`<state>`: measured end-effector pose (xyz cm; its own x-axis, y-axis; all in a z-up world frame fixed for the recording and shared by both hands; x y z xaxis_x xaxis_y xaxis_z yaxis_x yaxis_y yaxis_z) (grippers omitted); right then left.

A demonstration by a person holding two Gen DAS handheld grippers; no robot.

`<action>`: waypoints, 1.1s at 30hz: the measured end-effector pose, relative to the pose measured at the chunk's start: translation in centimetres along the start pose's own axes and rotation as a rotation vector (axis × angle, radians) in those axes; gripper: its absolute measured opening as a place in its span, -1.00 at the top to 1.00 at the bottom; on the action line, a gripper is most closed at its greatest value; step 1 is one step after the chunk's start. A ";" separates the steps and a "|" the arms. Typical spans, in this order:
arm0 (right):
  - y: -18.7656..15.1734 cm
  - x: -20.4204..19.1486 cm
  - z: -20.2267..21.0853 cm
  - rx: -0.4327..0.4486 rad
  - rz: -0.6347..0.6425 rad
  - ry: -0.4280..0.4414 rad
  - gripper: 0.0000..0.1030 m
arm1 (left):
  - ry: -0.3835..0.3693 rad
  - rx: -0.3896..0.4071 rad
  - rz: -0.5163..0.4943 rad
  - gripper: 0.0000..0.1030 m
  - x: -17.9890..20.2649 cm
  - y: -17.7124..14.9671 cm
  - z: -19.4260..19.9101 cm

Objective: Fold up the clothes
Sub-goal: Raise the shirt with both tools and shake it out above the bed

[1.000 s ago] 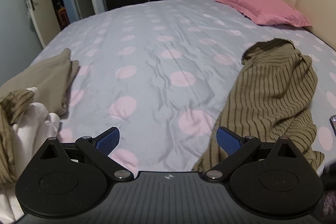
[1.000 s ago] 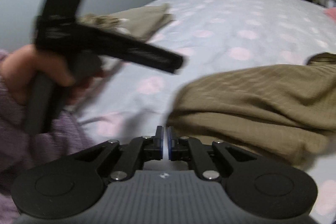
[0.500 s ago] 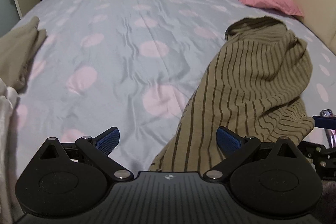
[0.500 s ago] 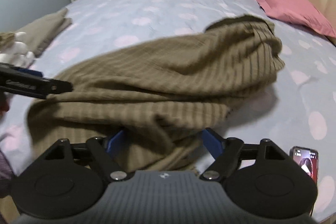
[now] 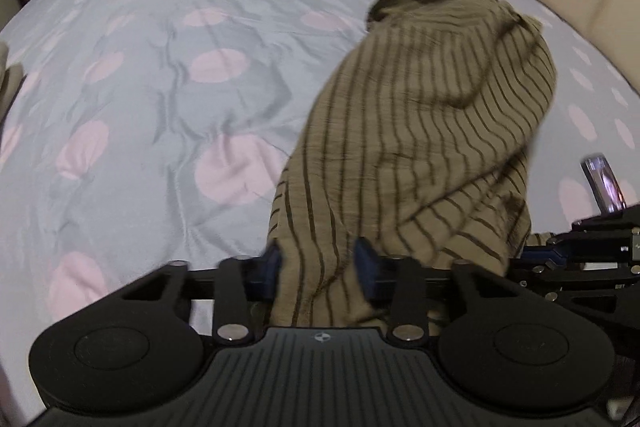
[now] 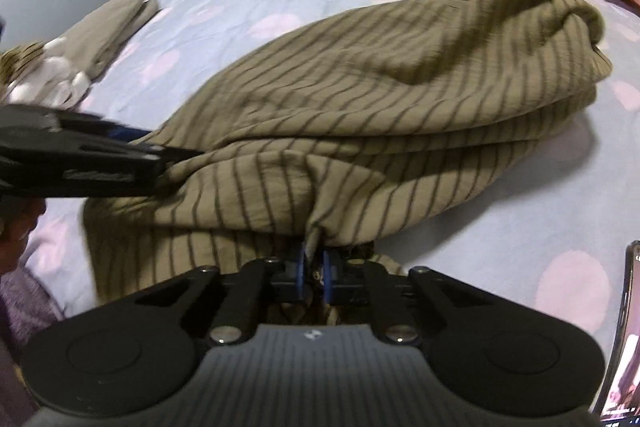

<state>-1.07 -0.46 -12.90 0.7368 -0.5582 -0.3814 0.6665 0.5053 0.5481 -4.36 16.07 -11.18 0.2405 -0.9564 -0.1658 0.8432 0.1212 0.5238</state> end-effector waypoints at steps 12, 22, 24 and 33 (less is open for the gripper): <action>-4.8 -8.6 0.3 -0.218 0.168 0.289 1.00 | -0.030 -0.063 -0.088 0.85 -0.5 -2.9 3.4; -2.2 -5.6 3.0 -0.135 0.151 0.160 0.91 | -0.046 0.058 0.010 0.40 -3.3 0.1 6.4; -1.1 -4.3 4.3 -0.118 0.158 0.131 0.90 | -0.040 0.071 0.006 0.16 -3.5 1.3 6.4; 4.8 6.5 10.3 -0.052 0.142 -0.116 0.70 | -0.032 0.090 -0.099 -0.06 -2.8 6.8 3.3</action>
<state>5.76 -8.47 -5.09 0.8081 -0.5493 -0.2125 0.5636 0.6162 0.5502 -0.90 18.65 -4.43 0.1413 -0.9706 -0.1948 0.8154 0.0025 0.5788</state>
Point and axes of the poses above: each gripper's, at about its wrist camera, not at the fingertips, and z roughly against the way its jaws point, x to its right, y to its top, the point moved 4 cm from there along -z, roughly the way its jaws point, and after that the axes turned 14 degrees about y, right-handed, at the moved point
